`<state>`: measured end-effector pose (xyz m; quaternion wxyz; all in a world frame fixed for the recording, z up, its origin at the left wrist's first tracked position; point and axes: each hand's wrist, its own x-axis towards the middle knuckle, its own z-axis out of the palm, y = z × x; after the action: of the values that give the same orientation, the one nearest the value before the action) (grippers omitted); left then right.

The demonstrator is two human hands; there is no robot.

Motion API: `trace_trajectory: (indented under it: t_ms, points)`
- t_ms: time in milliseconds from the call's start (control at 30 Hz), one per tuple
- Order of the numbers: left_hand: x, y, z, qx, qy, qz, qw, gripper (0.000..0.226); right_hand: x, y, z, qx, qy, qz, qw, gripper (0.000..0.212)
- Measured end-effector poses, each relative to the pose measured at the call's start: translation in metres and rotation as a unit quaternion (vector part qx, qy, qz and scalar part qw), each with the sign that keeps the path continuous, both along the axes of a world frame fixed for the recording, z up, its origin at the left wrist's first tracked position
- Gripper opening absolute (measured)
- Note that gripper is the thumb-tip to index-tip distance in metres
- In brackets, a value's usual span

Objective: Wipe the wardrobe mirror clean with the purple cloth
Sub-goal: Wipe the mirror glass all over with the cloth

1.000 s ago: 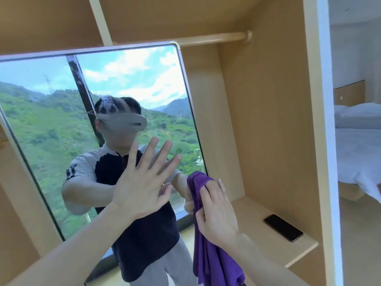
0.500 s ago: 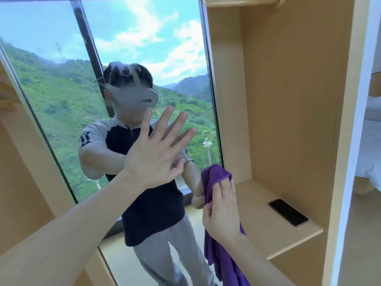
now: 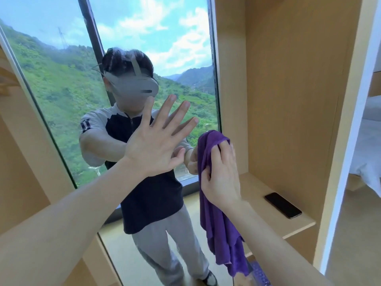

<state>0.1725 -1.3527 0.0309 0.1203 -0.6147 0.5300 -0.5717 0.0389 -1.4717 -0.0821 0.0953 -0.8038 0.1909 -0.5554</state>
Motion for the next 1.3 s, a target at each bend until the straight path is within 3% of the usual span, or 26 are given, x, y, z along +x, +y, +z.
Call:
trace_trajectory:
  t_ms: [100, 333, 567, 733, 933, 1100, 1300]
  points:
    - [0.001, 0.001, 0.0, 0.001, -0.004, 0.006, 1.0, 0.076, 0.001, 0.006, -0.02, 0.016, 0.008, -0.014, 1.0, 0.026]
    - [0.002, 0.0, -0.002, 0.0, -0.01, 0.004, 1.0, 0.079, -0.011, 0.015, -0.142, 0.075, 0.112, -0.046, 0.99, 0.037]
    - [0.001, 0.001, -0.003, 0.001, -0.002, -0.012, 1.0, 0.078, -0.02, 0.014, -0.139, 0.087, 0.15, -0.051, 0.983, 0.027]
    - [-0.001, 0.001, -0.003, -0.001, 0.002, -0.002, 1.0, 0.078, -0.012, 0.012, -0.084, 0.051, 0.092, -0.05, 0.993, 0.032]
    - [-0.01, 0.005, -0.001, 0.013, 0.041, 0.006, 0.999, 0.073, 0.016, 0.014, 0.031, 0.028, -0.058, 0.028, 0.998, 0.037]
    - [-0.023, 0.022, 0.026, 0.001, 0.119, -0.047, 0.992, 0.059, 0.029, 0.009, 0.105, -0.022, -0.041, 0.02, 0.999, 0.038]
    - [-0.007, 0.057, 0.142, -0.132, 0.118, -0.032, 0.984, 0.06, 0.037, 0.007, 0.2, -0.156, -0.005, -0.039, 0.987, 0.052]
